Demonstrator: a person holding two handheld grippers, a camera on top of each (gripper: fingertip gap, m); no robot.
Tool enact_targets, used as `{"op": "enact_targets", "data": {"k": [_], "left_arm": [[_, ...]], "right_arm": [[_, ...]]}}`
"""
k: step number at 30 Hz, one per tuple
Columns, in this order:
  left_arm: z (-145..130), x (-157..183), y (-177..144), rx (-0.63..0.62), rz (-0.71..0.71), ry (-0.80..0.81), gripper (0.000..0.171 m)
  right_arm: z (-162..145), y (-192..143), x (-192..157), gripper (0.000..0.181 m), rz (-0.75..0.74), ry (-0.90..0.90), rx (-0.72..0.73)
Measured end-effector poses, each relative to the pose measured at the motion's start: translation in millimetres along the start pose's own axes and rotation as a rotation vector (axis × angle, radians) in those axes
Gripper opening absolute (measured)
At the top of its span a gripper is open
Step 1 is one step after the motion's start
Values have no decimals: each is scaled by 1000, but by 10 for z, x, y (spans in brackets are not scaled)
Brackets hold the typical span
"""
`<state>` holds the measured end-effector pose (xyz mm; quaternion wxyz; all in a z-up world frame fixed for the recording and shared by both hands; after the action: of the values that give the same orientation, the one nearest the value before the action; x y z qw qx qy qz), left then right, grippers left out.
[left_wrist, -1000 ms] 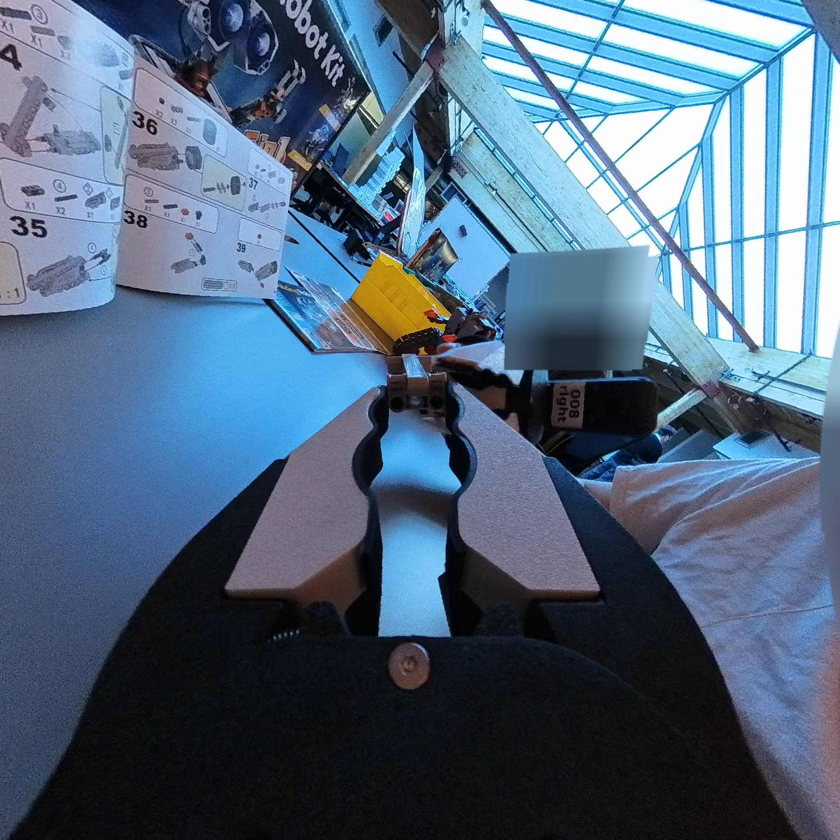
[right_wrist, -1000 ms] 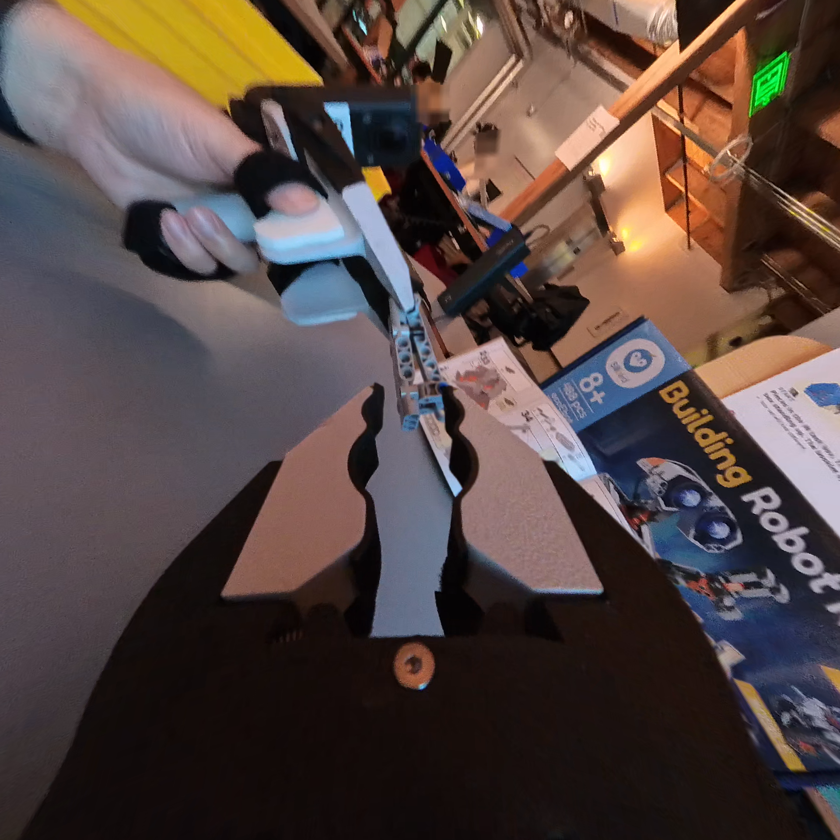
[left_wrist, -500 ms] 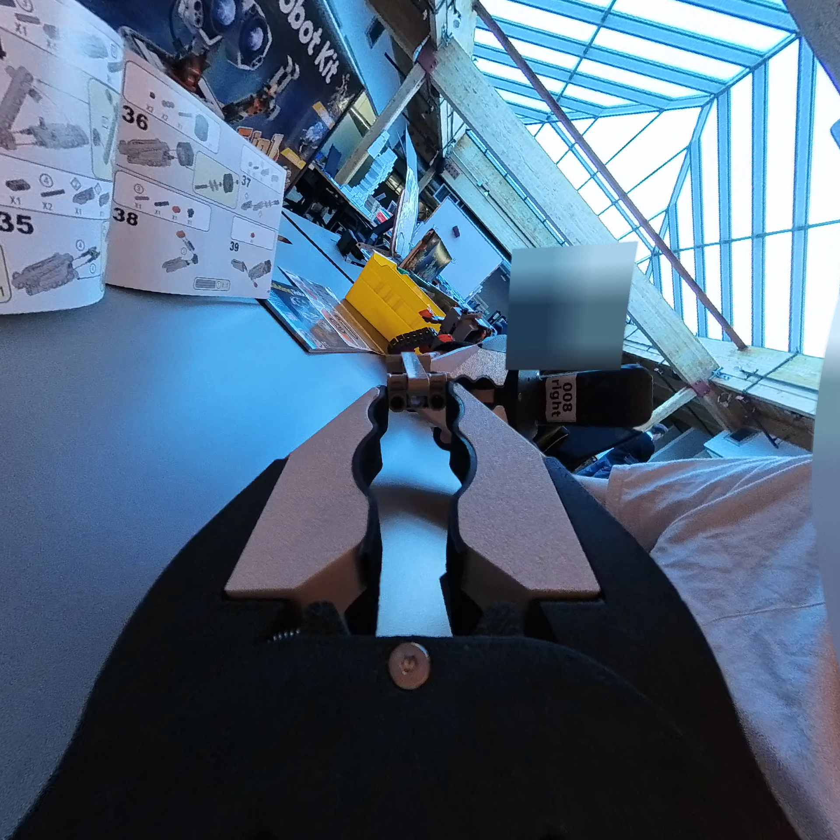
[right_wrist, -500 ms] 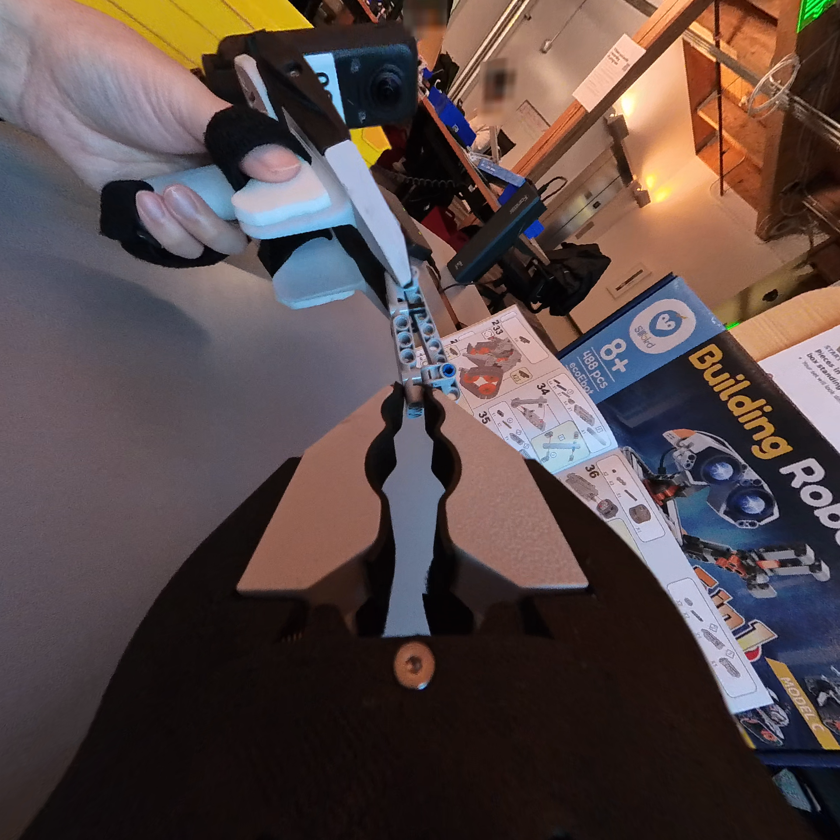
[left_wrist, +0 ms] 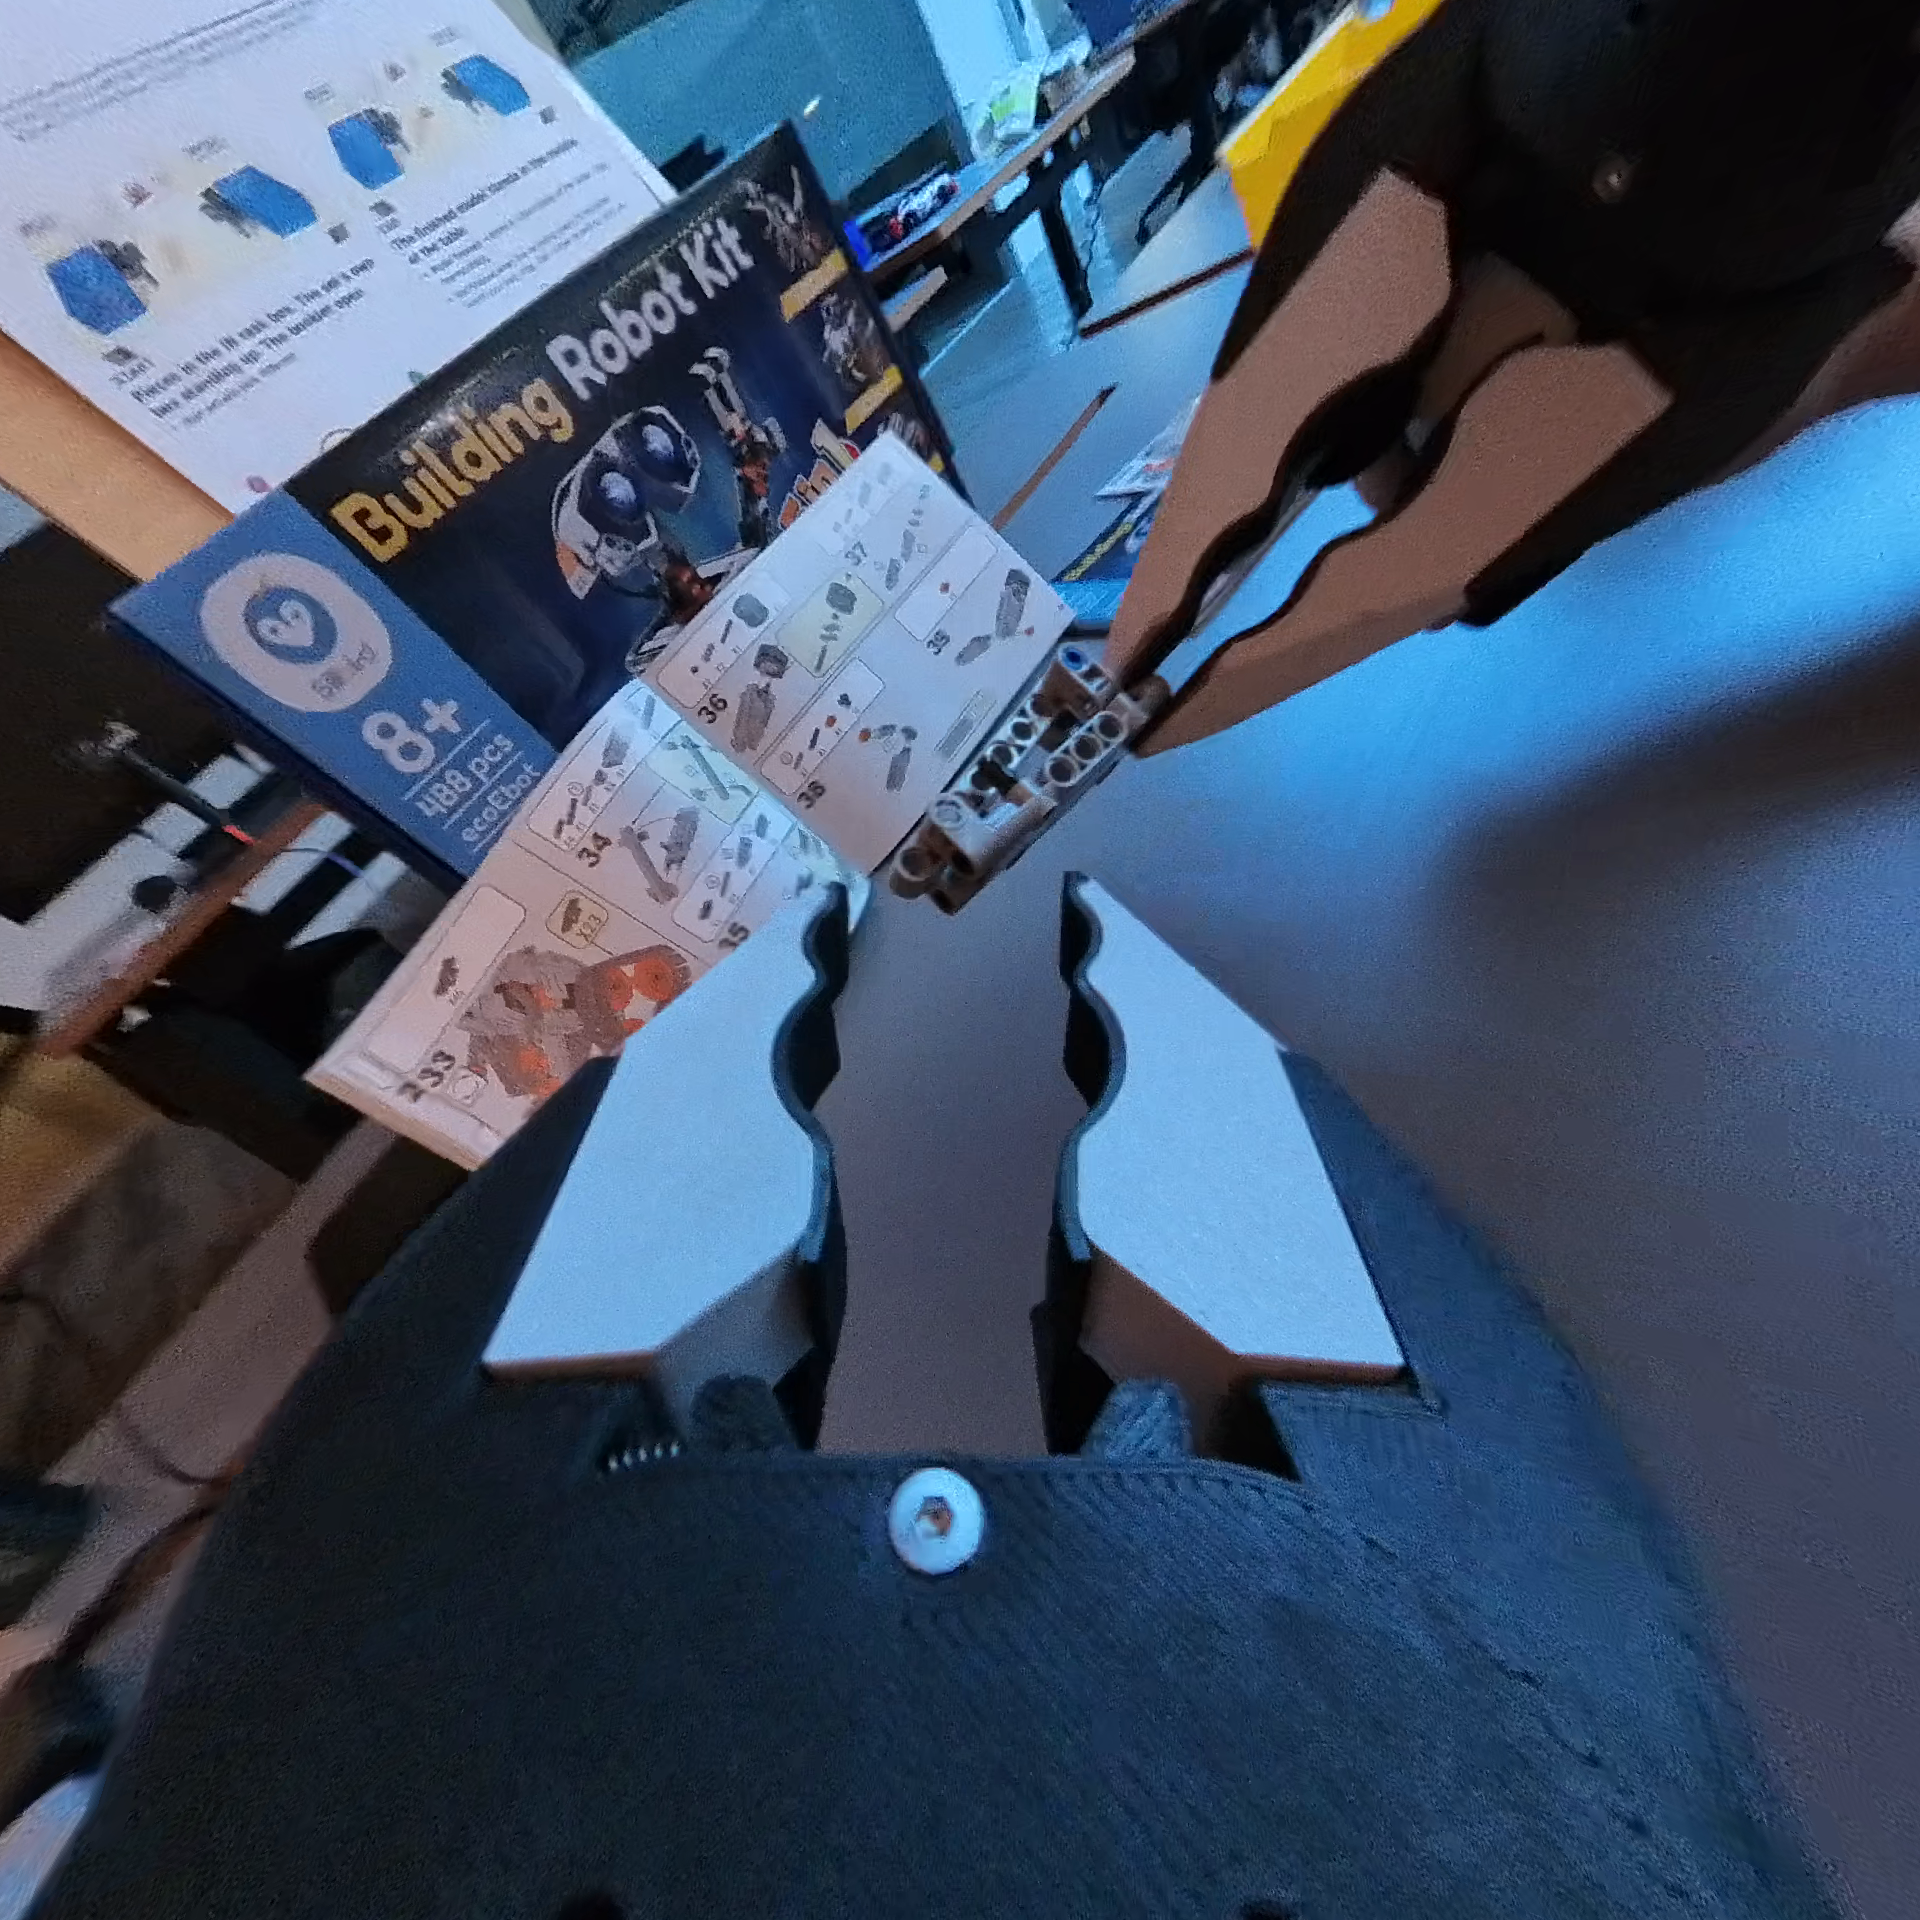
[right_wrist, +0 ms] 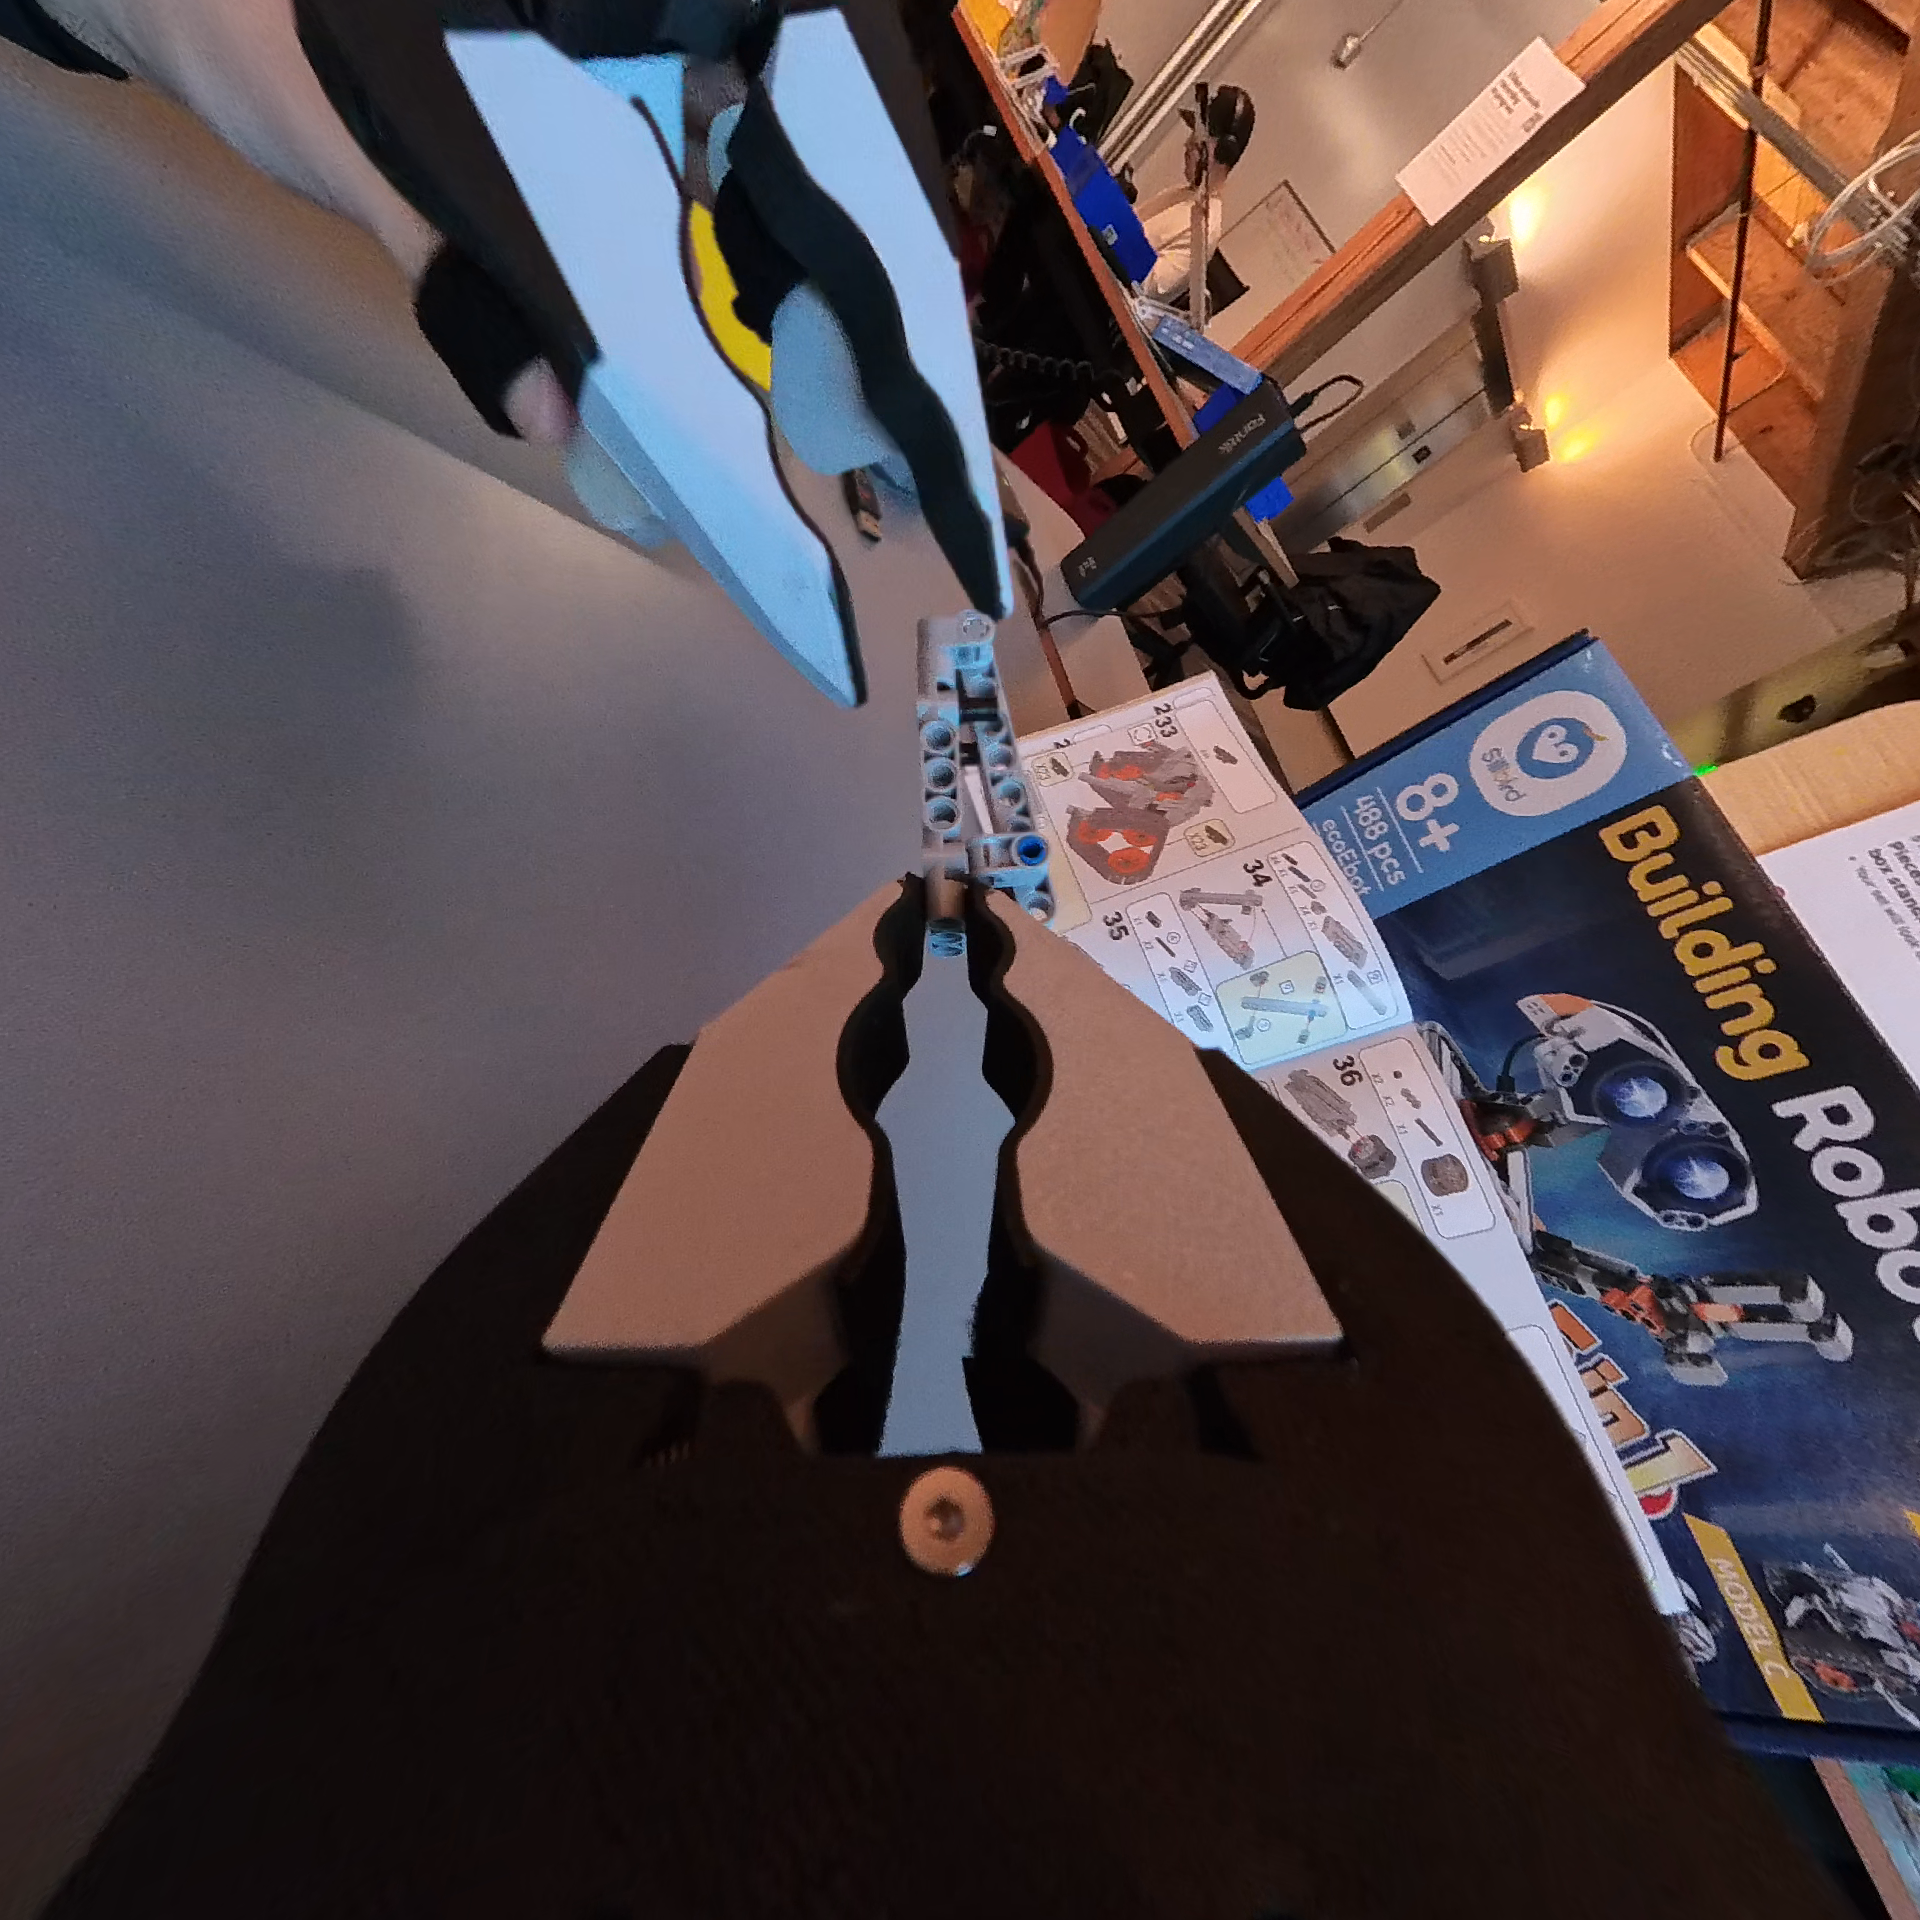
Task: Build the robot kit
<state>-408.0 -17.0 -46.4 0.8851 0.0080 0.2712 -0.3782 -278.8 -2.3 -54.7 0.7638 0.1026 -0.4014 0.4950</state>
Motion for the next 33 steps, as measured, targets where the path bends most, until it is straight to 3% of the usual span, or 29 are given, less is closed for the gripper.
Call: {"op": "enact_targets", "data": {"k": [6,7,8,11,16,21,24,25,29,33], "left_arm": [[-99,63,75,-85,44,111,19],[-116,72,81,-100,51,135,3],[-117,84,86,-100,64,157,0],[-99,191,128,-89,36,179,0],[-175,268,182,-142,0,175,0],[-335,115,181,-193,-65,-82,10],[-324,21,185,-142,-77,-258,45],[-289,25,179,-101,-118,-329,49],[-262,-47,144,-25,-221,-560,42],[-162,-123,77,129,-364,-802,34]], "right_arm": [[11,5,-12,7,12,0,1],[2,12,-6,7,8,12,0],[-2,23,-6,6,15,31,0],[8,63,-29,7,46,99,16],[-21,93,-79,7,57,44,-20],[-69,49,1,7,38,62,-32],[-65,42,2,7,40,55,-27],[-61,42,-1,7,38,48,-28],[-35,27,2,7,19,8,-27],[9,-5,35,6,9,37,24]]}}
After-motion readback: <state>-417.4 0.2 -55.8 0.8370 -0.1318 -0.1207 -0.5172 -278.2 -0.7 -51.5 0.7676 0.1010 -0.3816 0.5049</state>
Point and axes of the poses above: each gripper's, where its closed fingertips meet, y out along the fingers, z out of its top, x = y × z across the jaws, the point moved 6 cm from there along -y, back along the fingers
